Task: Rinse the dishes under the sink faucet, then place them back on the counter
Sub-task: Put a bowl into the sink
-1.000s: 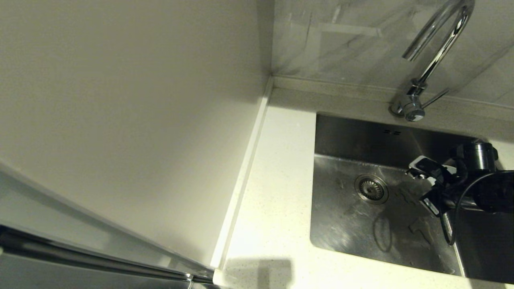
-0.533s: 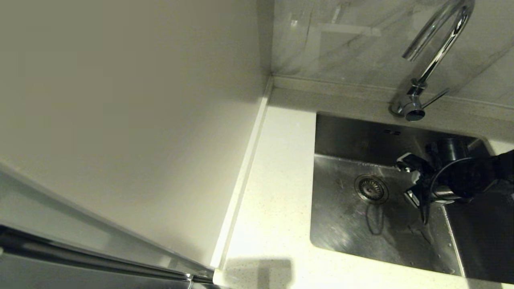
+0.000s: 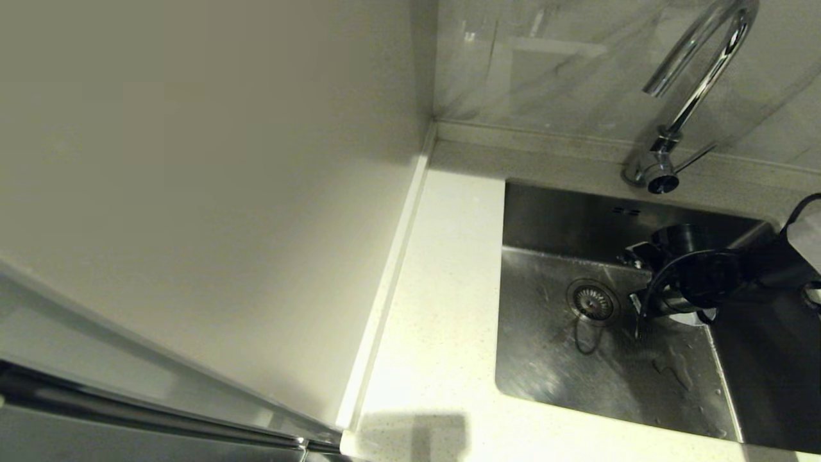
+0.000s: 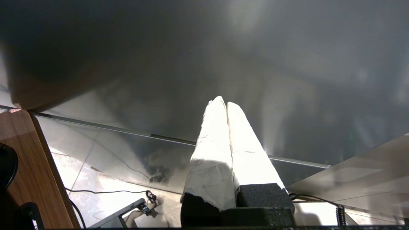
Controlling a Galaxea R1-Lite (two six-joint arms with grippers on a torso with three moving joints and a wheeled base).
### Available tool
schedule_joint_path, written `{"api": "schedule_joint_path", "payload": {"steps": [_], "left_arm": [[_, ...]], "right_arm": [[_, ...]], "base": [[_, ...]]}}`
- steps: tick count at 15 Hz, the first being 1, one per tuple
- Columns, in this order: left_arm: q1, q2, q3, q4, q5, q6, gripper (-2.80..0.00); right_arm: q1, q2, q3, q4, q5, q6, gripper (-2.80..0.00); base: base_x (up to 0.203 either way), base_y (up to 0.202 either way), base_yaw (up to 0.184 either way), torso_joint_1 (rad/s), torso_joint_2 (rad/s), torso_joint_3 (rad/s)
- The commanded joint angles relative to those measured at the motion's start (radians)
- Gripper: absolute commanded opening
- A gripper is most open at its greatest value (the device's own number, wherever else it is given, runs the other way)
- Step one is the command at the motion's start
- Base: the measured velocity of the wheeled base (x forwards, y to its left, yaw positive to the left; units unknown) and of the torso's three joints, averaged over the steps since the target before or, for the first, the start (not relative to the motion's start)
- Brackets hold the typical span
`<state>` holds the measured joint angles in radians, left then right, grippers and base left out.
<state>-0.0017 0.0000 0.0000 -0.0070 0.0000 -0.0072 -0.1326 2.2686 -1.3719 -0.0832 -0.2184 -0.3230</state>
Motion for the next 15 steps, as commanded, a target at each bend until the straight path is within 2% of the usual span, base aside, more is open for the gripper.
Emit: {"api": "schedule_joint_path", "payload": {"steps": [1,5,13,14,15], "left_arm": [[0.000,0.000,0.002,-0.001,0.000,0.000,-2.80],[0.000,0.000,0.003,-0.001,0.000,0.000,-2.80],[0.000,0.000,0.003,-0.001,0.000,0.000,-2.80],[0.000,0.000,0.003,-0.001,0.000,0.000,-2.80],[0.000,0.000,0.003,-0.001,0.000,0.000,-2.80]], "right_arm": [[-0.002,0.072,-0.082,-0.001,-0.020,0.039,-2.80],[-0.002,0.129,-0.200,-0.001,-0.059,0.113,-2.80],[-0.043,0.172,-0.272,-0.003,-0.134,0.122,-2.80],[-0.045,0.176,-0.273,-0.003,-0.149,0.122,0.00],[-0.047,0.178,-0.273,-0.004,-0.150,0.122,0.00]], "base": [[0.000,0.000,0.000,0.000,0.00,0.000],[0.000,0.000,0.000,0.000,0.00,0.000],[0.000,0.000,0.000,0.000,0.00,0.000],[0.000,0.000,0.000,0.000,0.00,0.000],[0.000,0.000,0.000,0.000,0.00,0.000]]}}
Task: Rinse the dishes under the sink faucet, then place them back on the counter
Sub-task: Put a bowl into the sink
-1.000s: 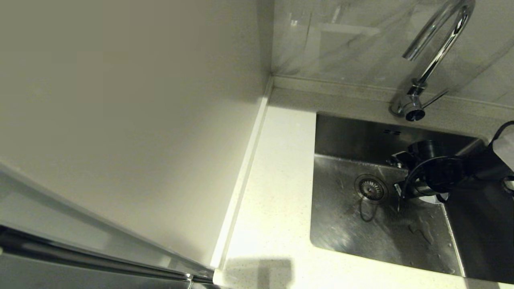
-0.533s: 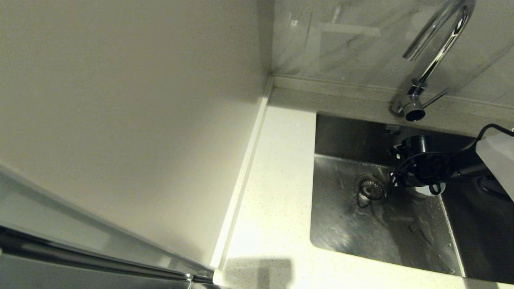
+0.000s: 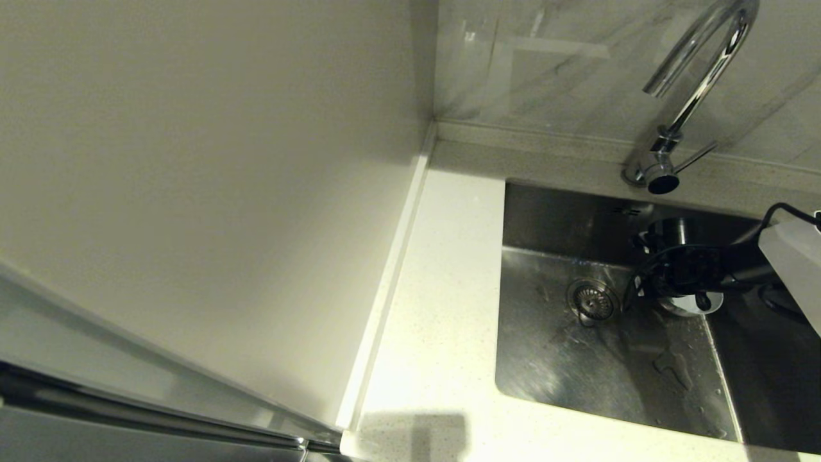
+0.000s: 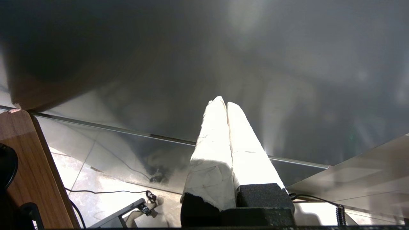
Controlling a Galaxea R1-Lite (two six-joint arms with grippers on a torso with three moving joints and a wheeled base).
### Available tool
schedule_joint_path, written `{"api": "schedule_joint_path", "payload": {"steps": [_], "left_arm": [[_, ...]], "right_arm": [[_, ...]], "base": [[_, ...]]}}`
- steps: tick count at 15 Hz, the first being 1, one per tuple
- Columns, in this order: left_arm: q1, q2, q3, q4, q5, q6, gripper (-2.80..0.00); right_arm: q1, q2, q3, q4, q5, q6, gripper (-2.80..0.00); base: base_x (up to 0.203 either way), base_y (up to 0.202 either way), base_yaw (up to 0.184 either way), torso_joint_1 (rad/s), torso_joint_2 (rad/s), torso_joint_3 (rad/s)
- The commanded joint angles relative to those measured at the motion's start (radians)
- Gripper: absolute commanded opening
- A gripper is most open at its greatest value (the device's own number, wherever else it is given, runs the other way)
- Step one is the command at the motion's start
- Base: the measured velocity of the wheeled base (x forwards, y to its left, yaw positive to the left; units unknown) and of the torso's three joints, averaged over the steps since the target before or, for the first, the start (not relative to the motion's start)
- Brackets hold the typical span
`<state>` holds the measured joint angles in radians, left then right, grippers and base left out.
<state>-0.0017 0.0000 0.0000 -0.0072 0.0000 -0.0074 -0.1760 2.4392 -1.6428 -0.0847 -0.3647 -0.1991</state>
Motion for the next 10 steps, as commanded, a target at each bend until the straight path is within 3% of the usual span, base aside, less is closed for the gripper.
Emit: {"api": "schedule_joint_path", "payload": {"steps": [1,6,8,10], "left_arm": [[0.000,0.000,0.003,0.000,0.000,0.000,-2.80],[0.000,0.000,0.003,0.000,0.000,0.000,-2.80],[0.000,0.000,0.003,0.000,0.000,0.000,-2.80],[0.000,0.000,0.003,0.000,0.000,0.000,-2.80]], "right_arm": [[-0.012,0.007,-0.003,-0.004,-0.003,-0.002,0.00],[-0.023,-0.050,0.014,-0.001,-0.002,0.007,0.00],[-0.024,-0.161,0.085,0.004,0.008,0.039,0.00],[-0.025,-0.364,0.245,0.009,0.045,0.081,0.00]], "base": [[0.000,0.000,0.000,0.000,0.00,0.000],[0.000,0.000,0.000,0.000,0.00,0.000],[0.000,0.000,0.000,0.000,0.00,0.000],[0.000,0.000,0.000,0.000,0.00,0.000]]}}
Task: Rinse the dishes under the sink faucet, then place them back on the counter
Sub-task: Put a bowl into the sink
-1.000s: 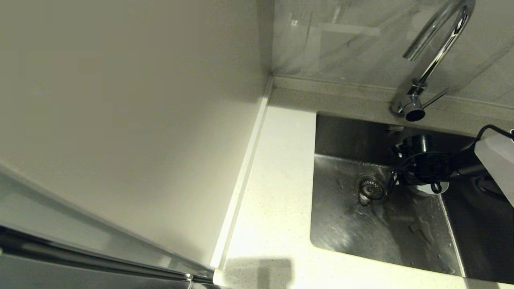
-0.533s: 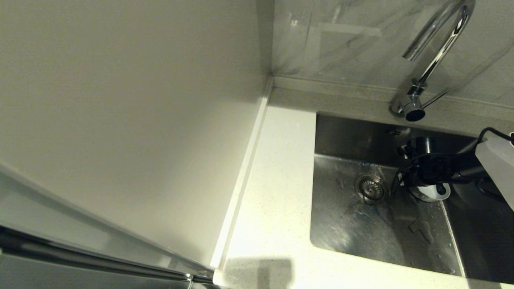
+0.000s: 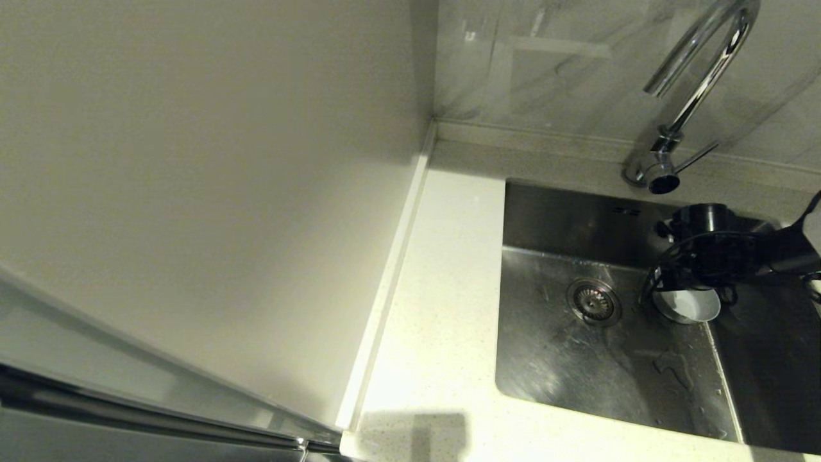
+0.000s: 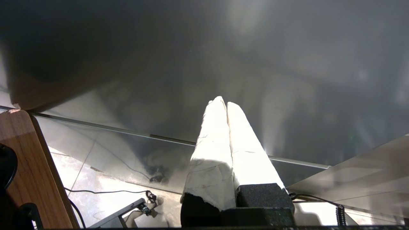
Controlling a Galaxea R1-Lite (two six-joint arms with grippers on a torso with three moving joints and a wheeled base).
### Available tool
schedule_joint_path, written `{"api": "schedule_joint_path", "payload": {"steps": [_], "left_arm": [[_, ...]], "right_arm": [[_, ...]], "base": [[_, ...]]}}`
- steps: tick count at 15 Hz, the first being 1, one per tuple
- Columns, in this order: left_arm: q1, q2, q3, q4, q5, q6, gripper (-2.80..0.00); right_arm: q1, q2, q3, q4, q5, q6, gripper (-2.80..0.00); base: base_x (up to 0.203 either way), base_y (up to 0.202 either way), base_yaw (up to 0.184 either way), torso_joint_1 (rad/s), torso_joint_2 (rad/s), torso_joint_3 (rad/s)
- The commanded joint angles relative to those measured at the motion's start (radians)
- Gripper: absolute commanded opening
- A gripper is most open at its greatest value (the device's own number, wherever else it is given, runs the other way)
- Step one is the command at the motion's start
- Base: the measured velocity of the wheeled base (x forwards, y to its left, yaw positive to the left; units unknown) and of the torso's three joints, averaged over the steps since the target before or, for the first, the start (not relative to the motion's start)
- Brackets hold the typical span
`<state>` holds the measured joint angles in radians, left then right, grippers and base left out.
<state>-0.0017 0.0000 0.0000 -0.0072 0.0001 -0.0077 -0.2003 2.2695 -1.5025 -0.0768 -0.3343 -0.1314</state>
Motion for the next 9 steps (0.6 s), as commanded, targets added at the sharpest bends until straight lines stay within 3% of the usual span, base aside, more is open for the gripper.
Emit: {"api": "schedule_joint_path", "payload": {"steps": [1,5,7,9], "left_arm": [[0.000,0.000,0.003,0.000,0.000,0.000,-2.80],[0.000,0.000,0.002,0.000,0.000,0.000,-2.80],[0.000,0.000,0.003,0.000,0.000,0.000,-2.80],[0.000,0.000,0.003,0.000,0.000,0.000,-2.80]], "right_arm": [[-0.003,-0.309,0.186,0.005,0.039,0.027,0.00],[-0.059,-0.823,0.465,0.121,0.167,0.047,0.00],[-0.123,-1.038,0.538,0.271,0.250,0.042,0.00],[-0.182,-1.154,0.542,0.438,0.254,0.016,0.00]], "base": [[0.000,0.000,0.000,0.000,0.00,0.000],[0.000,0.000,0.000,0.000,0.00,0.000],[0.000,0.000,0.000,0.000,0.00,0.000],[0.000,0.000,0.000,0.000,0.00,0.000]]}}
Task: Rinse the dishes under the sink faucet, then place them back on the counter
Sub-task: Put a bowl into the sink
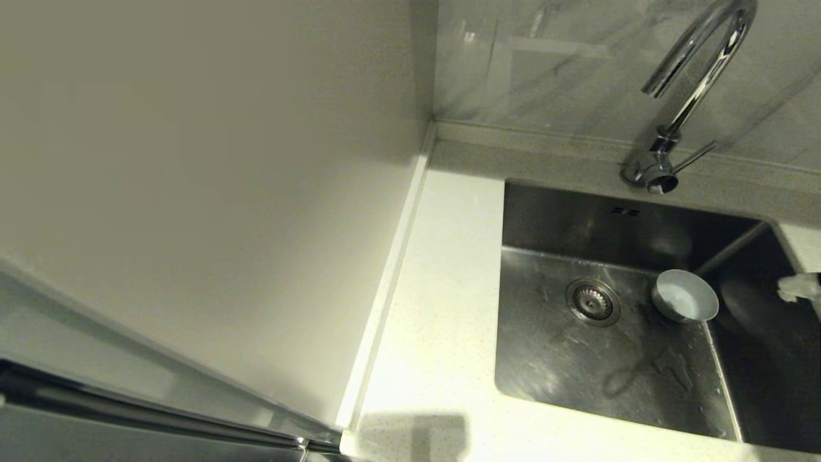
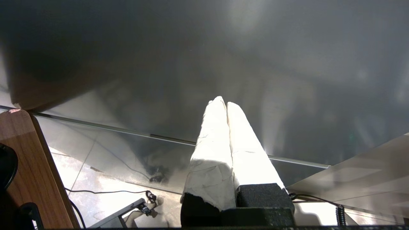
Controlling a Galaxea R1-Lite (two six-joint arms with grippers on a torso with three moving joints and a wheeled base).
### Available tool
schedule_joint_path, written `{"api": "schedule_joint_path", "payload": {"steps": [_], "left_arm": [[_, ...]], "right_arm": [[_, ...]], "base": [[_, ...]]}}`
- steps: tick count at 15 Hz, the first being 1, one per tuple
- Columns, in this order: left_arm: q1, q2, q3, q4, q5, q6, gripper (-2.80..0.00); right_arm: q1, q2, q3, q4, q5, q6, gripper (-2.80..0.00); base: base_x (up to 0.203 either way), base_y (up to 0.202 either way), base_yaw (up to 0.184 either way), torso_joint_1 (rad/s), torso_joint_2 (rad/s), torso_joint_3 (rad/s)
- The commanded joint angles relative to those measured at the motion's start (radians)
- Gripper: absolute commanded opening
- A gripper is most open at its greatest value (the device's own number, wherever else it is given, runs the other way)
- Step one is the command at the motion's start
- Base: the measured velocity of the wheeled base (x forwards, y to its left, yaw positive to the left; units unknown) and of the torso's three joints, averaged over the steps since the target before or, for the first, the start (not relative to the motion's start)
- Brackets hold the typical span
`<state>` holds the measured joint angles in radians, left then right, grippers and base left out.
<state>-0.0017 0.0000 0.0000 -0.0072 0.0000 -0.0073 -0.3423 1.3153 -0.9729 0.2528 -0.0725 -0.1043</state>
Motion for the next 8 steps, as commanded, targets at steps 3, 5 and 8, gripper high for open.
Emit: {"api": "schedule_joint_path", "payload": {"steps": [3,5,8], "left_arm": [[0.000,0.000,0.003,0.000,0.000,0.000,-2.80],[0.000,0.000,0.003,0.000,0.000,0.000,-2.80],[0.000,0.000,0.003,0.000,0.000,0.000,-2.80]], "right_arm": [[-0.072,-0.150,-0.085,0.146,-0.123,-0.029,0.00],[-0.088,-0.088,-0.133,0.130,-0.165,-0.050,0.00],[-0.092,0.008,-0.145,0.089,-0.247,-0.110,0.00]], "base": [[0.000,0.000,0.000,0.000,0.00,0.000],[0.000,0.000,0.000,0.000,0.00,0.000],[0.000,0.000,0.000,0.000,0.00,0.000]]}}
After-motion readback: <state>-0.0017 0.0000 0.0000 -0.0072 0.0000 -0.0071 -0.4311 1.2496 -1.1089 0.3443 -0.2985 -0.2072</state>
